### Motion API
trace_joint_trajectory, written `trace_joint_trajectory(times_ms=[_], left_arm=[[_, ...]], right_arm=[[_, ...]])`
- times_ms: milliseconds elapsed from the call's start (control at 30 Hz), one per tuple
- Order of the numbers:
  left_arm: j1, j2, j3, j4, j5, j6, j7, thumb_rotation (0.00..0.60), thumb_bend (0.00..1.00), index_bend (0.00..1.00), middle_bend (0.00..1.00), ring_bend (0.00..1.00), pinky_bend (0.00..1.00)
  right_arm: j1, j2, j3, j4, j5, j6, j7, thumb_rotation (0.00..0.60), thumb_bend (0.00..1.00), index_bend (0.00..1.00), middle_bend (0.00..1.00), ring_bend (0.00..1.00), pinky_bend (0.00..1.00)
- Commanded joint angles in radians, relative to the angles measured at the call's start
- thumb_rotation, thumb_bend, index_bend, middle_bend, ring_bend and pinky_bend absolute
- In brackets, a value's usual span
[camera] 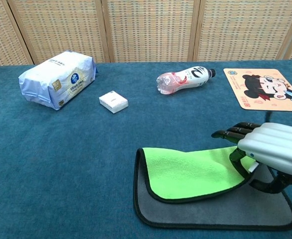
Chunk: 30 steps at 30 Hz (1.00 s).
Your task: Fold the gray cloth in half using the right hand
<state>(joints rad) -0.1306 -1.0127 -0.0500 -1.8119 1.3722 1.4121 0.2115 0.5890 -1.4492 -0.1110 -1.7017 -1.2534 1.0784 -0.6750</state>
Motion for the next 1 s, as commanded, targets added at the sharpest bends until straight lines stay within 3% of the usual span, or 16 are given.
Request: trace_joint_trajectory(times_ms=[33,1000], left_arm=[[0.000,0.001,0.000,0.000,0.002,0.000,-0.001,0.600,0.10,0.00,0.00,0.00,0.00],[0.002,0.002,-0.001,-0.005,0.000,0.001,0.001,0.600,0.10,0.00,0.00,0.00,0.00]], right_arm=[[-0.009,0.004,-0.007,-0.026,0.005,-0.003,-0.019,0.600,0.60,0.66,0.00,0.00,0.00],[-0.053,0.029,-0.059,-0.057,-0.106,-0.042,-0.011,0.600,0.60,0.66,0.00,0.00,0.00]])
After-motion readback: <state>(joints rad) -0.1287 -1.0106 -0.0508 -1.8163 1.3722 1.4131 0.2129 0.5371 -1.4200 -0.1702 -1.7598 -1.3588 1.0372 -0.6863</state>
